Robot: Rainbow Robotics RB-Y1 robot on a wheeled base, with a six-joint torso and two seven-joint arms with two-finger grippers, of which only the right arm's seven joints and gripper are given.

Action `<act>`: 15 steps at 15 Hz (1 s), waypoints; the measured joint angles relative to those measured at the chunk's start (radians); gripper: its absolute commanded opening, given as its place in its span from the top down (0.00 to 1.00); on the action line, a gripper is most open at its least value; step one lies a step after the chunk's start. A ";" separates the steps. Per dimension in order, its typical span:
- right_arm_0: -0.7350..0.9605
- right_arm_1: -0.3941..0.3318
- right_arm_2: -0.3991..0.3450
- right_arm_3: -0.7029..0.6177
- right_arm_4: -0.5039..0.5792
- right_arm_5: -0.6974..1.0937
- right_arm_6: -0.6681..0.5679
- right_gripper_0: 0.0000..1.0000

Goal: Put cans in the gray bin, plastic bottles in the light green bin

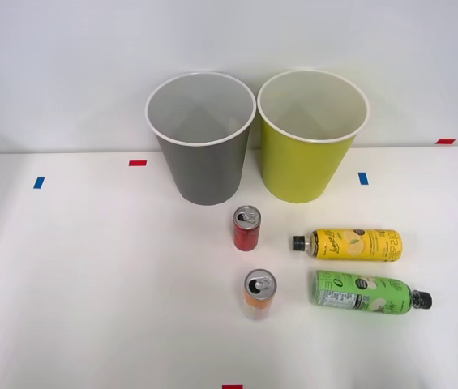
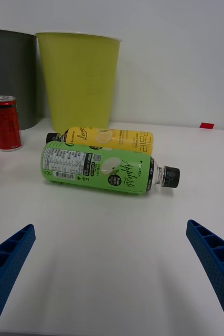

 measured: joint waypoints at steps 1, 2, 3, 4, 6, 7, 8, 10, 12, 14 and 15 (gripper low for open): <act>0.000 0.000 0.000 0.000 0.000 0.000 0.000 0.00; 0.000 0.000 0.000 0.000 0.000 0.000 0.000 0.00; 0.000 0.000 0.000 0.000 0.000 0.000 0.000 0.00; 0.000 0.000 0.000 0.000 0.000 0.000 0.000 0.00; 0.000 0.000 0.000 0.000 0.000 0.000 0.000 0.00; 0.000 0.000 0.000 0.000 0.000 0.000 0.000 0.00; 0.000 0.000 0.000 0.000 0.000 0.000 0.000 0.00; 0.000 0.000 0.000 0.000 0.000 0.000 0.000 0.00; 0.000 0.000 0.000 0.000 0.000 0.000 0.000 0.00; 0.000 0.000 0.000 0.000 0.000 0.000 0.000 0.00; 0.000 0.000 0.000 0.000 0.000 0.000 0.000 0.00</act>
